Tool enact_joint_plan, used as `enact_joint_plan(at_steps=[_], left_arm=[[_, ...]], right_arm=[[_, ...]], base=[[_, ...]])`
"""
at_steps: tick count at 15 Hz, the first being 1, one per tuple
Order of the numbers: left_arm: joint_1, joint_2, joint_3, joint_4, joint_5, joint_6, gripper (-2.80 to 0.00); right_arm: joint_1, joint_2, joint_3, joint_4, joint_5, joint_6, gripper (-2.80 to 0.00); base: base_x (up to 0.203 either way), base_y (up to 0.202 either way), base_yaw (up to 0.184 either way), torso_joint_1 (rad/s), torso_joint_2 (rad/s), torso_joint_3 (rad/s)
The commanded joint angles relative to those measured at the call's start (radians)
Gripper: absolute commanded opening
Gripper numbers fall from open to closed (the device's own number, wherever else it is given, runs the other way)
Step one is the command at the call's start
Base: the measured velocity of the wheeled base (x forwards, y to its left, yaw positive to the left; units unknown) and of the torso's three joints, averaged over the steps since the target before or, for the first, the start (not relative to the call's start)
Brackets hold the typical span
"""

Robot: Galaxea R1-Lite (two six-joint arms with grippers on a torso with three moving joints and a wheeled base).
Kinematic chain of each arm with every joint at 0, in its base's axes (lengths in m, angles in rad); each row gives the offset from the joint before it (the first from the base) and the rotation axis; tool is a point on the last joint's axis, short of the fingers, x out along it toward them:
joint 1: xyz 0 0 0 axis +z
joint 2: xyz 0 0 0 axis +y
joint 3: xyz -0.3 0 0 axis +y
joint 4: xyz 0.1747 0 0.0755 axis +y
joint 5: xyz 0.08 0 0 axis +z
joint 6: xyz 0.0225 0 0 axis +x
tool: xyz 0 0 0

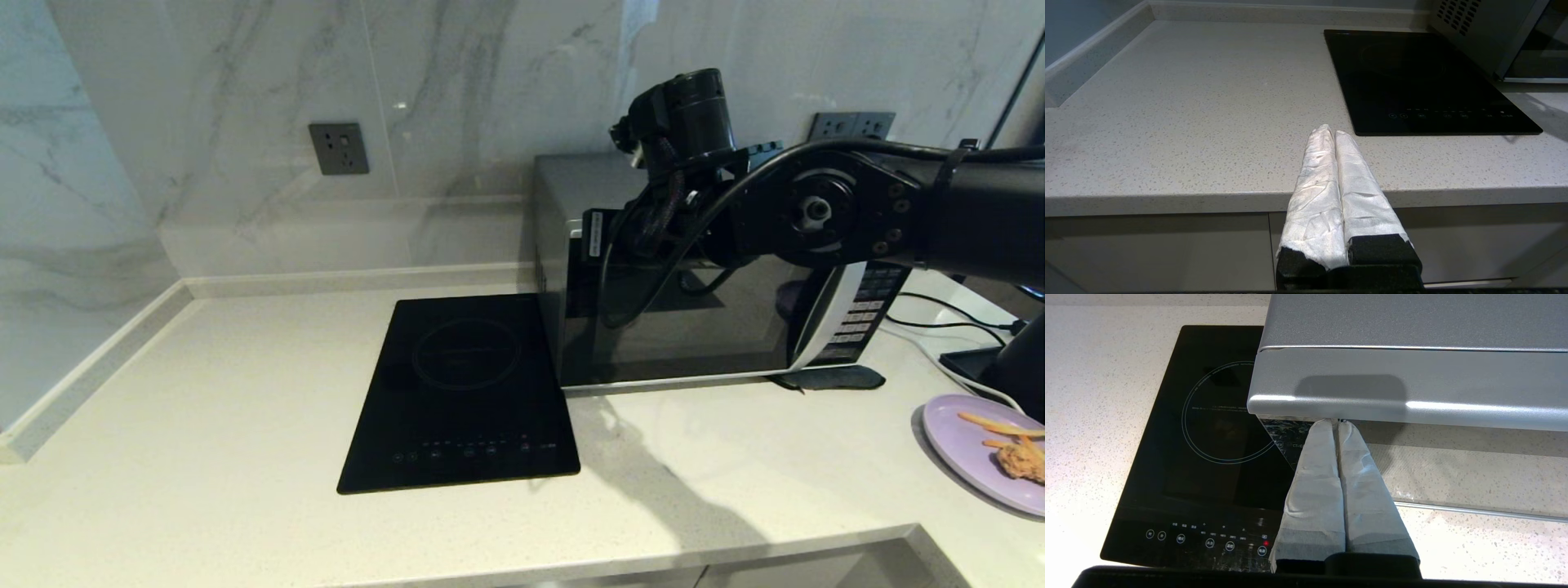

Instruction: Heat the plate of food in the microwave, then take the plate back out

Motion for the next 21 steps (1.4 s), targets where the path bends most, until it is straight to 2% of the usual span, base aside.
enact_joint_plan(at_steps=[1,4,8,10,12,15,18,21], left_arm=[[0.000,0.002,0.000,-0.001,0.000,-0.002,-2.80],[0.000,0.002,0.000,-0.001,0.000,-0.001,-2.80],[0.000,0.002,0.000,-0.001,0.000,0.000,-2.80],[0.000,0.002,0.000,-0.001,0.000,0.000,-2.80],[0.000,0.002,0.000,-0.001,0.000,0.000,-2.80],[0.000,0.002,0.000,-0.001,0.000,0.000,-2.80],[0.000,0.002,0.000,-0.001,0.000,0.000,-2.80],[0.000,0.002,0.000,-0.001,0.000,0.000,-2.80]], right_arm=[[0.000,-0.007,0.003,0.003,-0.005,0.002,-2.80],[0.004,-0.086,0.052,0.005,-0.002,0.003,-2.80],[0.015,-0.265,0.214,0.020,-0.004,0.001,-2.80],[-0.004,-0.364,0.279,0.112,-0.025,0.000,-2.80],[-0.051,-0.459,0.330,0.286,-0.076,-0.001,-2.80],[-0.157,-0.640,0.467,0.430,-0.105,-0.008,-2.80],[-0.309,-0.888,0.622,0.486,-0.093,-0.073,-2.80],[-0.425,-1.173,0.764,0.519,-0.057,-0.122,-2.80]], base=[[0.000,0.000,0.000,0.000,0.00,0.000],[0.000,0.000,0.000,0.000,0.00,0.000],[0.000,0.000,0.000,0.000,0.00,0.000],[0.000,0.000,0.000,0.000,0.00,0.000],[0.000,0.000,0.000,0.000,0.00,0.000],[0.000,0.000,0.000,0.000,0.00,0.000],[0.000,0.000,0.000,0.000,0.00,0.000],[0.000,0.000,0.000,0.000,0.00,0.000]])
